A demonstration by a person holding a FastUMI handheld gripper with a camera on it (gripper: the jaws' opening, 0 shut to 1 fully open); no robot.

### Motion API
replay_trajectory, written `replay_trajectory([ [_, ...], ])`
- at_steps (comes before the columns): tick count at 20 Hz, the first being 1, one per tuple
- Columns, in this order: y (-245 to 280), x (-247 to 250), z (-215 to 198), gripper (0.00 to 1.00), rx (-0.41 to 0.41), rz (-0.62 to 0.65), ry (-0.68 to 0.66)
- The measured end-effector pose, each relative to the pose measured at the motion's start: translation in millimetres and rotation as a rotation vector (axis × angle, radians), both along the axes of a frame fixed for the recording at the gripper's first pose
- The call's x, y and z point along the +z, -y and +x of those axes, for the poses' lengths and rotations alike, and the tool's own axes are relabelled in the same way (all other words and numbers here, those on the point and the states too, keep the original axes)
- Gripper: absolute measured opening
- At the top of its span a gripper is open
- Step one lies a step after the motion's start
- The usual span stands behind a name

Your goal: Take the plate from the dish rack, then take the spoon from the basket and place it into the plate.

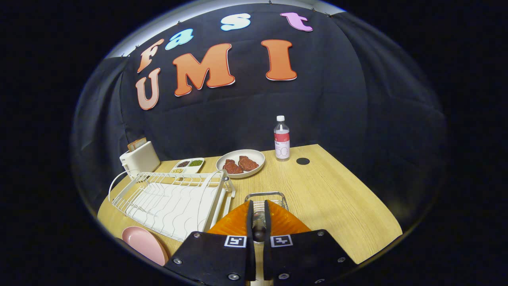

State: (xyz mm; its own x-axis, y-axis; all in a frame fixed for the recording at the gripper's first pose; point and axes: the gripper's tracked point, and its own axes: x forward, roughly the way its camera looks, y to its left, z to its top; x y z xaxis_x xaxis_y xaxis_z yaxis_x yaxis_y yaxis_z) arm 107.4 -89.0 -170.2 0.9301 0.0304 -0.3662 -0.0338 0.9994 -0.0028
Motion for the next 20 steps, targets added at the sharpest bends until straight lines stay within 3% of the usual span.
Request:
replay_trajectory([
  [10, -4, 62, -24, 0.08, -0.063, -0.012, 0.100],
  [20, -68, 97, -82, 0.08, -0.079, 0.036, 0.156],
])
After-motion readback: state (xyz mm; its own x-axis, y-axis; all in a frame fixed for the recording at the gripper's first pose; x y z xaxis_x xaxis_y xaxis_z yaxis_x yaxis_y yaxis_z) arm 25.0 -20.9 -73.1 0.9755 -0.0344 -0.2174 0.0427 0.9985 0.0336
